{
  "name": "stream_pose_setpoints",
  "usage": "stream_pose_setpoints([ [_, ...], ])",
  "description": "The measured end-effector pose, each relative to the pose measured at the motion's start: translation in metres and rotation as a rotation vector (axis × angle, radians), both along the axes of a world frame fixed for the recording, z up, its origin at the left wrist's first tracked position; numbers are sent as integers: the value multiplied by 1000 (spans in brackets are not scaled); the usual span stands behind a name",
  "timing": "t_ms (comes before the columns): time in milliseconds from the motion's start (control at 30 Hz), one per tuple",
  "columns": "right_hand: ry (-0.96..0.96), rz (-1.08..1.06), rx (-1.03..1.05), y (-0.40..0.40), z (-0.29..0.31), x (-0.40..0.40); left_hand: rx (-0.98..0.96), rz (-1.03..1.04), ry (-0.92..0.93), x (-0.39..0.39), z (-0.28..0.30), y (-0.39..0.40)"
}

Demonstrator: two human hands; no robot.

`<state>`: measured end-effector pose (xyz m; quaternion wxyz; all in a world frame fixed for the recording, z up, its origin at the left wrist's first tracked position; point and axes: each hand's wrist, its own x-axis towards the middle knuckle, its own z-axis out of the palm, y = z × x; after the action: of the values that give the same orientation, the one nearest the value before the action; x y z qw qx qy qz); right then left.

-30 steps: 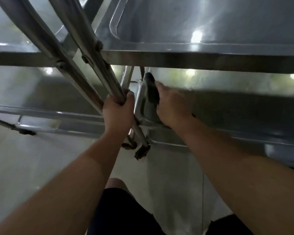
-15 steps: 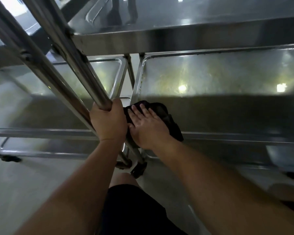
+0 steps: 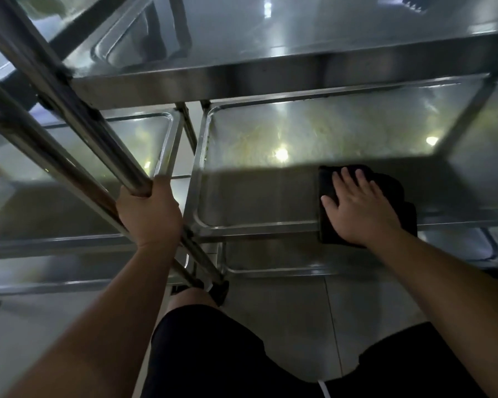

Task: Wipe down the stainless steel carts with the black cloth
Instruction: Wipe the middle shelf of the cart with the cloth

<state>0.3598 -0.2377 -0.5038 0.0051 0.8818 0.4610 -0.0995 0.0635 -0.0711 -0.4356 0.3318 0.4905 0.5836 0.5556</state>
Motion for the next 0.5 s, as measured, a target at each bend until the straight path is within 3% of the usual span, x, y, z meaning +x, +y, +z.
stream_pose_setpoints([
  [100,14,-26,17,15,3,-25,0,-33,-25,-1,1,-1],
  [267,66,88,224,69,7,-130,5,-54,-24,-1,4,-2],
  [400,135,444,276,111,5,-206,-3,-66,20,-4,4,-2],
  [500,118,623,233,107,2,-200,9,-84,22,-6,3,-3],
])
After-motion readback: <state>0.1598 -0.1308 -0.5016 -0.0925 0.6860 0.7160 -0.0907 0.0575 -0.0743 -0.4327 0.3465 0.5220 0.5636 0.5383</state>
